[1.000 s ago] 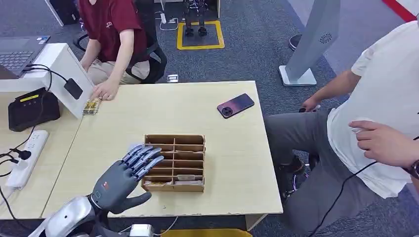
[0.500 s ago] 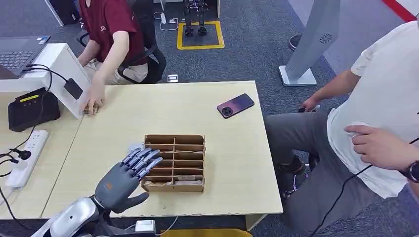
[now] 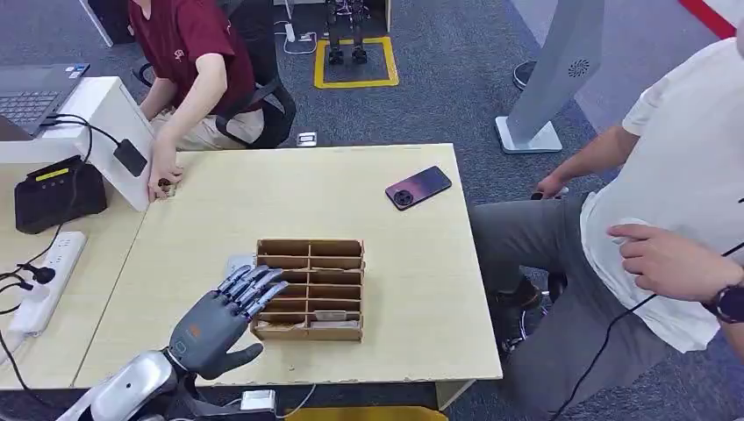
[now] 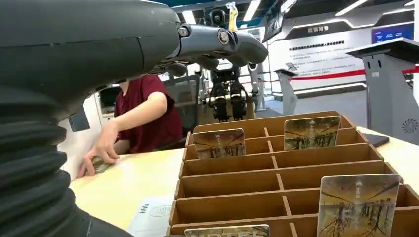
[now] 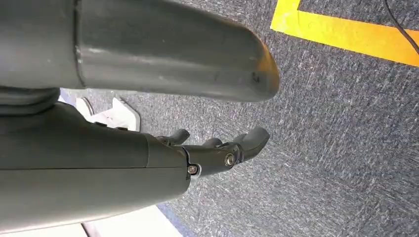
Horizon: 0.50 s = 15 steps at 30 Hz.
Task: Pass the card to the sensor for recognition and then transmit it.
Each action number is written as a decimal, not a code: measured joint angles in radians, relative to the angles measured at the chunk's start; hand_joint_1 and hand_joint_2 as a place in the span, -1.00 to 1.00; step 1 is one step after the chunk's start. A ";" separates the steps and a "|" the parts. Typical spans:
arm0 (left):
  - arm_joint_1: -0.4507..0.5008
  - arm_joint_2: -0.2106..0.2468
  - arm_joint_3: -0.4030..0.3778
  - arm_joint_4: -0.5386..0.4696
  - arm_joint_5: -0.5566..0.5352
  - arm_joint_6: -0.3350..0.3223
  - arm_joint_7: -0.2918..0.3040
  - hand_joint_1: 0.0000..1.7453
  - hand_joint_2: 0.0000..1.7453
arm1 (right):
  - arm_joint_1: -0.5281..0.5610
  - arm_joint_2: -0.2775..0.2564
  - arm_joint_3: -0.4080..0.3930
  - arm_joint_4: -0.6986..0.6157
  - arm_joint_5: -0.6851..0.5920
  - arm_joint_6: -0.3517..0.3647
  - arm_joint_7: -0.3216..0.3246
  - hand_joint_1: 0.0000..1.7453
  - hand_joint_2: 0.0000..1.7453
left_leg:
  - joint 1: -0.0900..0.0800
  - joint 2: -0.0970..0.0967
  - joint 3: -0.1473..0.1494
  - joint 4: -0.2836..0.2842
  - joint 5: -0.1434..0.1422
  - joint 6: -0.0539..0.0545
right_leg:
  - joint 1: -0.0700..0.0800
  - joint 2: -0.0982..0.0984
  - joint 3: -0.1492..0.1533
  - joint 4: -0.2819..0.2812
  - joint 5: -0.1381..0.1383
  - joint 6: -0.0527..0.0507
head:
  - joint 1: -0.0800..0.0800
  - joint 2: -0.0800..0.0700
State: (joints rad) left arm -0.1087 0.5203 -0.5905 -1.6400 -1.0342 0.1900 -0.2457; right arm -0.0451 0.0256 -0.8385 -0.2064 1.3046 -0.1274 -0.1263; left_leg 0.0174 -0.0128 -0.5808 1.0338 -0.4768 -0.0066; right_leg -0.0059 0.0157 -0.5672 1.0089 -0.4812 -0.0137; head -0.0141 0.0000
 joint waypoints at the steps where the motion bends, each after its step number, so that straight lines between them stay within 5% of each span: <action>1: 0.000 0.000 0.000 0.000 0.000 0.001 0.000 -1.00 1.00 | 0.000 0.000 0.000 0.000 0.002 0.000 0.000 -1.00 -1.00 | 0.000 0.000 0.000 0.000 0.000 0.000 | 0.000 0.000 0.000 0.000 0.000 0.000 | 0.000 0.000; 15: 0.000 0.016 0.000 0.010 0.058 -0.040 -0.008 -1.00 1.00 | 0.000 0.000 -0.015 0.000 0.019 0.002 0.000 -1.00 -1.00 | 0.000 0.000 0.000 0.000 0.000 0.000 | 0.000 0.000 0.000 0.000 0.000 0.000 | 0.000 0.000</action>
State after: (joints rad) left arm -0.1083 0.5360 -0.5905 -1.6297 -0.9762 0.1499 -0.2541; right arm -0.0451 0.0256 -0.8537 -0.2068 1.3233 -0.1255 -0.1259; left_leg 0.0175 -0.0128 -0.5809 1.0337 -0.4768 -0.0066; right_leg -0.0059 0.0156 -0.5672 1.0089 -0.4812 -0.0137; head -0.0145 0.0000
